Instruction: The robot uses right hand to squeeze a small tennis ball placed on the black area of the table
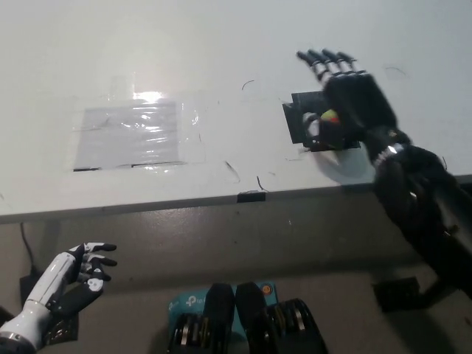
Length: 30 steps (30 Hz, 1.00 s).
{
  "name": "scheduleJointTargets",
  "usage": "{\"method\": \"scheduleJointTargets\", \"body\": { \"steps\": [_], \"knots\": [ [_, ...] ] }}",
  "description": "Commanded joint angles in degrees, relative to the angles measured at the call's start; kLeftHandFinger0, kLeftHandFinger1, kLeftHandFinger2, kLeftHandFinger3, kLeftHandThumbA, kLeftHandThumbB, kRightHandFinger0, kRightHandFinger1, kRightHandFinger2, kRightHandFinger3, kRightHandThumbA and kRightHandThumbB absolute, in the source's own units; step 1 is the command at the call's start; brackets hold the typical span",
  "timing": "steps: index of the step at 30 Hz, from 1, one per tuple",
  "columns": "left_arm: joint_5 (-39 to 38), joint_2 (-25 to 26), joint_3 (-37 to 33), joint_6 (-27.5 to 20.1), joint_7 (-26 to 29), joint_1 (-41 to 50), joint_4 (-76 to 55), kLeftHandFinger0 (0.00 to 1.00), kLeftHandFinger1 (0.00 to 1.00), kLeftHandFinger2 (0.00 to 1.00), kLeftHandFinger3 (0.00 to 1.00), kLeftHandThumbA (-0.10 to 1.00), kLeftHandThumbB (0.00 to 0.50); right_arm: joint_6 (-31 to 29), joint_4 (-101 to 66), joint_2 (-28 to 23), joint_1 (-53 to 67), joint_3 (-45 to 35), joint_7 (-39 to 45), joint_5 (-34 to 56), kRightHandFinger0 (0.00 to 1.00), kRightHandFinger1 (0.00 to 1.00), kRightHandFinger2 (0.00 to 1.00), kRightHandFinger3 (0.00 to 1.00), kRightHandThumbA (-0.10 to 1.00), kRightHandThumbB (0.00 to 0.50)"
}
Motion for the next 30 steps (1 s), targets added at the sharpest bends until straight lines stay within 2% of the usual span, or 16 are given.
{"method": "scheduleJointTargets", "body": {
  "steps": [1, 2, 4, 6, 8, 9, 10, 12, 13, 14, 16, 18, 21, 23, 26, 30],
  "knots": [
    [0.07, 1.90, 1.01, -1.21, 0.08, 0.16, -1.56, 0.45, 0.52, 0.61, 0.71, 0.08, 0.078, -1.36, -13.56, -2.30, 5.00, -11.30, -2.04, 4.84, 0.49, 0.83, 1.00, 0.98, 0.23, 0.149],
    [-0.05, 1.75, 1.09, -0.97, 0.14, 0.27, -1.83, 0.45, 0.51, 0.61, 0.71, 0.08, 0.084, -3.97, -16.15, -1.17, 8.86, -15.31, -5.90, 6.72, 0.23, 0.46, 0.77, 0.82, 0.09, 0.157],
    [0.26, 1.78, 0.94, -1.21, 0.22, 0.34, -1.84, 0.44, 0.51, 0.60, 0.70, 0.08, 0.074, -7.78, -17.50, 0.52, 12.39, -19.39, -8.84, 8.62, 0.07, 0.25, 0.62, 0.74, -0.01, 0.161],
    [0.26, 1.84, 0.83, -2.16, 0.17, 0.35, -1.30, 0.44, 0.51, 0.61, 0.70, 0.07, 0.074, -11.77, -18.41, 2.39, 17.29, -23.76, -11.07, 11.77, 0.11, 0.24, 0.53, 0.69, -0.09, 0.147],
    [0.21, 1.99, 0.86, -2.42, 0.08, 0.44, -1.36, 0.44, 0.51, 0.62, 0.70, 0.07, 0.075, -18.66, -16.30, 4.01, 21.77, -27.55, -13.17, 15.53, 0.11, 0.21, 0.45, 0.61, -0.10, 0.178],
    [0.24, 2.01, 0.79, -2.39, 0.02, 0.35, -1.31, 0.44, 0.51, 0.62, 0.70, 0.07, 0.075, -19.07, -16.27, 4.42, 21.95, -28.19, -12.77, 15.39, 0.11, 0.20, 0.45, 0.61, -0.10, 0.179],
    [0.57, 2.06, 0.67, -1.79, 0.05, 0.33, -1.54, 0.44, 0.51, 0.61, 0.70, 0.08, 0.080, -20.67, -14.44, 5.48, 25.65, -30.94, -13.54, 18.13, 0.06, 0.14, 0.40, 0.60, -0.10, 0.200],
    [0.10, 2.02, 0.74, -2.22, -0.12, 0.34, -1.29, 0.43, 0.51, 0.61, 0.70, 0.08, 0.082, -21.73, -12.69, 7.63, 29.02, -34.32, -12.78, 22.49, 0.08, 0.16, 0.41, 0.61, -0.10, 0.202],
    [-0.27, 1.90, 0.92, -2.33, -0.11, 0.40, -1.22, 0.44, 0.51, 0.61, 0.70, 0.08, 0.085, -22.96, -11.51, 8.60, 30.47, -35.54, -12.30, 24.29, 0.10, 0.20, 0.42, 0.62, -0.10, 0.184],
    [-0.59, 1.76, 1.11, -2.13, -0.10, 0.44, -1.20, 0.45, 0.51, 0.61, 0.70, 0.05, 0.084, -21.46, -11.43, 9.80, 31.91, -36.79, -12.10, 24.86, 0.08, 0.17, 0.38, 0.64, -0.10, 0.183],
    [-0.67, 1.60, 1.22, -2.16, 0.05, 0.76, -1.19, 0.44, 0.51, 0.61, 0.70, 0.03, 0.081, -23.90, -8.18, 12.76, 33.57, -39.94, -11.29, 30.52, 0.06, 0.14, 0.37, 0.63, -0.08, 0.178],
    [0.03, 1.78, 0.98, -2.63, 0.25, 0.74, -1.04, 0.44, 0.51, 0.61, 0.70, 0.02, 0.079, -22.97, -7.15, 15.53, 33.95, -43.04, -10.13, 35.28, 0.06, 0.14, 0.37, 0.62, -0.07, 0.189],
    [0.23, 1.84, 0.76, -2.24, 0.10, 0.20, -1.03, 0.44, 0.51, 0.61, 0.70, 0.03, 0.074, -20.75, -5.43, 18.14, 33.91, -46.42, -8.61, 40.08, 0.02, 0.10, 0.33, 0.67, -0.10, 0.143],
    [0.21, 1.90, 0.73, -2.36, 0.04, -0.09, -0.82, 0.44, 0.51, 0.61, 0.70, 0.05, 0.078, -20.85, -4.02, 18.59, 33.73, -47.30, -7.44, 40.76, 0.01, 0.09, 0.32, 0.67, -0.10, 0.134],
    [-0.10, 1.81, 0.87, -1.46, -0.10, -0.08, -1.37, 0.45, 0.52, 0.62, 0.69, 0.10, 0.095, -18.28, -0.05, 18.03, 33.81, -47.46, -5.11, 39.50, 0.00, 0.05, 0.22, 0.67, -0.10, 0.160],
    [-0.08, 1.76, 0.90, -2.19, 0.07, -0.17, -0.80, 0.45, 0.51, 0.60, 0.69, 0.10, 0.098, -14.49, 0.24, 18.27, 32.92, -49.04, -3.30, 42.07, 0.00, 0.04, 0.19, 0.66, -0.10, 0.173]
  ]
}}
